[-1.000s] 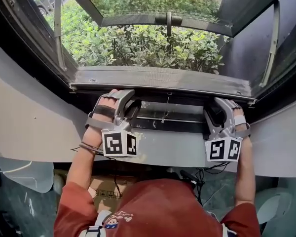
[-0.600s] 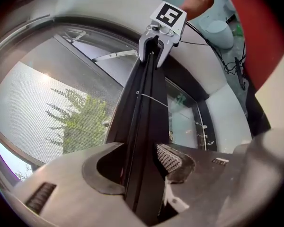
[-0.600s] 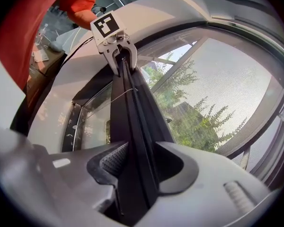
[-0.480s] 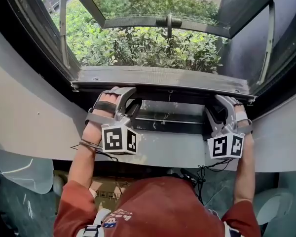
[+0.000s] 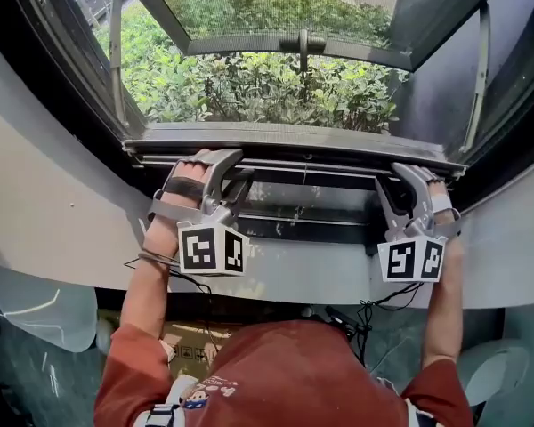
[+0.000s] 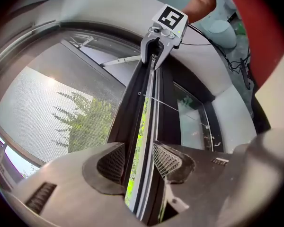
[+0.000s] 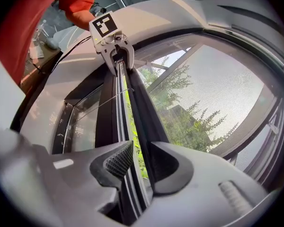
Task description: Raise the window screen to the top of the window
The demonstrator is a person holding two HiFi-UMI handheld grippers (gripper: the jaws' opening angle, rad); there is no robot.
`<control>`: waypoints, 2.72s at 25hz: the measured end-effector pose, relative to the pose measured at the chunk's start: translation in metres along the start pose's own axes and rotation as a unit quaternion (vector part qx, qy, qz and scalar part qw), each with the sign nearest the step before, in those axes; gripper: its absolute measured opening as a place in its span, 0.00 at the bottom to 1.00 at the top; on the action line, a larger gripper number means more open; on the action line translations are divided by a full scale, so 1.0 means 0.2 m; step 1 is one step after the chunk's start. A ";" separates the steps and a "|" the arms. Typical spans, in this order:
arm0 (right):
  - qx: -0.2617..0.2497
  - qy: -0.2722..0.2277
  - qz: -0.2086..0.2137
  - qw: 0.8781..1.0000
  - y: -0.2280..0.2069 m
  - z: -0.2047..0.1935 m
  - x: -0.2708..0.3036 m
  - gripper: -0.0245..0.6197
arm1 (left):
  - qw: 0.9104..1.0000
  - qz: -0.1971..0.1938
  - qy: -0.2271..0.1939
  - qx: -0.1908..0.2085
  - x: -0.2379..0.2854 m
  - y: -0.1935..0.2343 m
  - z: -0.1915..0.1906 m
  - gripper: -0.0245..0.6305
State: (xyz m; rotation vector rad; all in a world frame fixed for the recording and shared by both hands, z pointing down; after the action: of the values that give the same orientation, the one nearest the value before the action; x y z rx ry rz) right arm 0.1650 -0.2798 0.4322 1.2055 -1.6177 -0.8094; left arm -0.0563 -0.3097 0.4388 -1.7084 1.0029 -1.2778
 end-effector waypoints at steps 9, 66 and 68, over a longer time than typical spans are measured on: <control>-0.006 -0.009 -0.056 0.998 -0.17 0.06 -0.04 0.15 | 0.995 0.094 -0.010 -0.014 -0.05 0.20 0.03 0.17; -0.152 0.117 -0.356 0.915 -1.19 0.44 -0.27 0.11 | 0.924 0.365 0.077 0.081 -0.42 1.26 0.29 0.12; -0.155 0.120 -0.363 0.911 -1.23 0.46 -0.28 0.11 | 0.923 0.367 0.078 0.081 -0.43 1.30 0.29 0.12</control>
State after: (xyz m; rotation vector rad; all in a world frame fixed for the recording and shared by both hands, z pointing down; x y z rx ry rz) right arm 0.1678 -0.3024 0.1650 1.6100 -0.7761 -1.2620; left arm -0.0527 -0.3288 0.1599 -0.9519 1.4089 -0.9586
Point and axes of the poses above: the fingertips, and each gripper's own axes: x forward along the fingers, y to its left, z out of its top, the point moved 1 cm from there along -x, backward along the fingers, and after that the axes turned 13 degrees about y, right-handed, at the moved point
